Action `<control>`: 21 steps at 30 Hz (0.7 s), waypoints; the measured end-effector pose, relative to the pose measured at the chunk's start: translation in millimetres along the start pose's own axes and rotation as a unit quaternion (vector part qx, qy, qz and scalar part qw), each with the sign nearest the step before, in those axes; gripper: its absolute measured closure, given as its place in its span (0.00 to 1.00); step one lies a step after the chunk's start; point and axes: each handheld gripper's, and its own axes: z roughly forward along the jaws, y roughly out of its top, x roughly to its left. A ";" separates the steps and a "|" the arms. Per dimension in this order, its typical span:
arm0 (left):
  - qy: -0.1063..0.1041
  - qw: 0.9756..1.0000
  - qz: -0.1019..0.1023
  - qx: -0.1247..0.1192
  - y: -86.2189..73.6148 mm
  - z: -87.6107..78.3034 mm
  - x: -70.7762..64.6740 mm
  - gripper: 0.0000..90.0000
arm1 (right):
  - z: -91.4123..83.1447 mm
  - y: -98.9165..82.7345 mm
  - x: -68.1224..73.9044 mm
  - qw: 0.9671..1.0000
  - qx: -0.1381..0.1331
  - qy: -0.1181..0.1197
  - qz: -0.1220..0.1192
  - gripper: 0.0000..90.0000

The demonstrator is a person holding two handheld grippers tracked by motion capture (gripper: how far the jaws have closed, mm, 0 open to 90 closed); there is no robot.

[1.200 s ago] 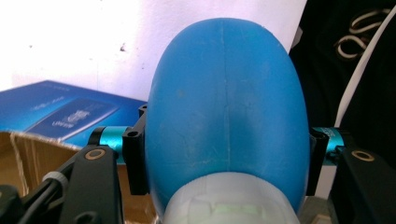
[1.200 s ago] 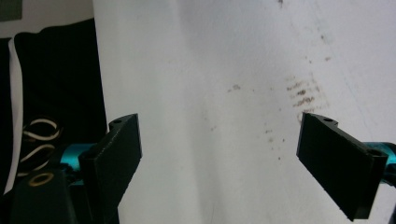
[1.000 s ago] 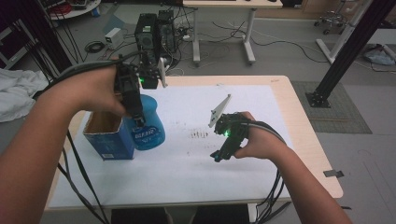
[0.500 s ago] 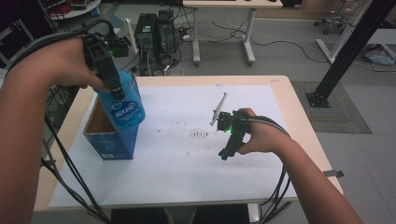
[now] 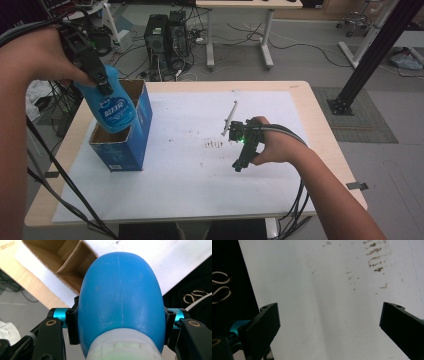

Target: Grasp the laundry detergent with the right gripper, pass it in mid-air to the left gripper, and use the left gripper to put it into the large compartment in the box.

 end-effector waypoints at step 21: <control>0.010 0.999 -0.022 0.026 -3.7 49.4 32.3 0.42 | 2.3 -0.2 0.6 1.000 0.013 -0.001 0.005 0.03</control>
